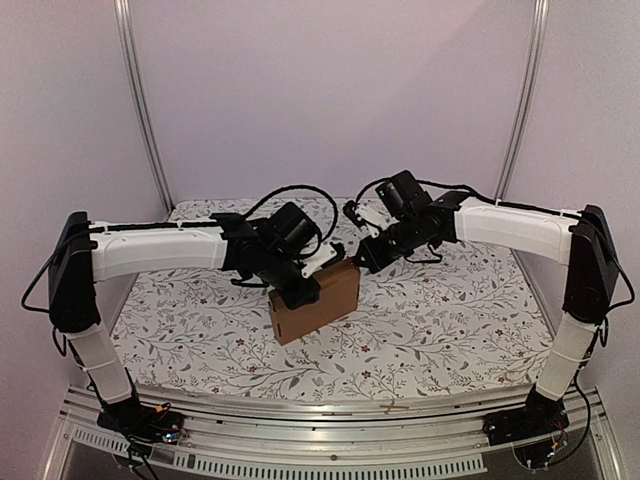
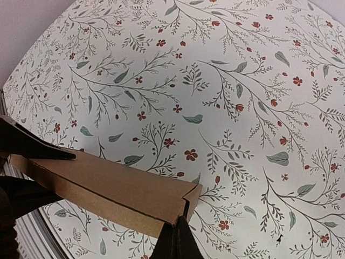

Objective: Fold the paper box

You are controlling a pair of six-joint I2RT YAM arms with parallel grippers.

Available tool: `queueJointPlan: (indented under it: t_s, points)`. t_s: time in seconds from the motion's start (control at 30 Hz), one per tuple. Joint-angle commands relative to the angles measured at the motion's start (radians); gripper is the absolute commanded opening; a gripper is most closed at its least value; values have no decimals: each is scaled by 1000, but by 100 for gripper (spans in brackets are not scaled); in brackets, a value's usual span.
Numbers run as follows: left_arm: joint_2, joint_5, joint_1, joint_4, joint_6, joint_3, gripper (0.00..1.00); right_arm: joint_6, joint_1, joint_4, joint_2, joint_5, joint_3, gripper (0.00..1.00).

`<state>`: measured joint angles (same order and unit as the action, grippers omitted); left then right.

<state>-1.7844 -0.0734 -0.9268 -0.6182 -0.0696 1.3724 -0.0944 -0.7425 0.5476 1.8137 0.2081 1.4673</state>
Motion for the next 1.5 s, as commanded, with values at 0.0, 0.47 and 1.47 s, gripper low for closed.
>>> queueJointPlan:
  t_s: [0.0, 0.47, 1.47]
  points:
    - [-37, -62, 31, 72, 19, -4, 35, -25, -37, 33, -3, -21, -64, 0]
    - [48, -121, 30, 131, 25, -38, 40, -36, -39, -20, -10, -45, -108, 0]
    - [-33, -44, 47, 75, -32, 9, 30, 39, 33, 117, 82, -25, 202, 24]
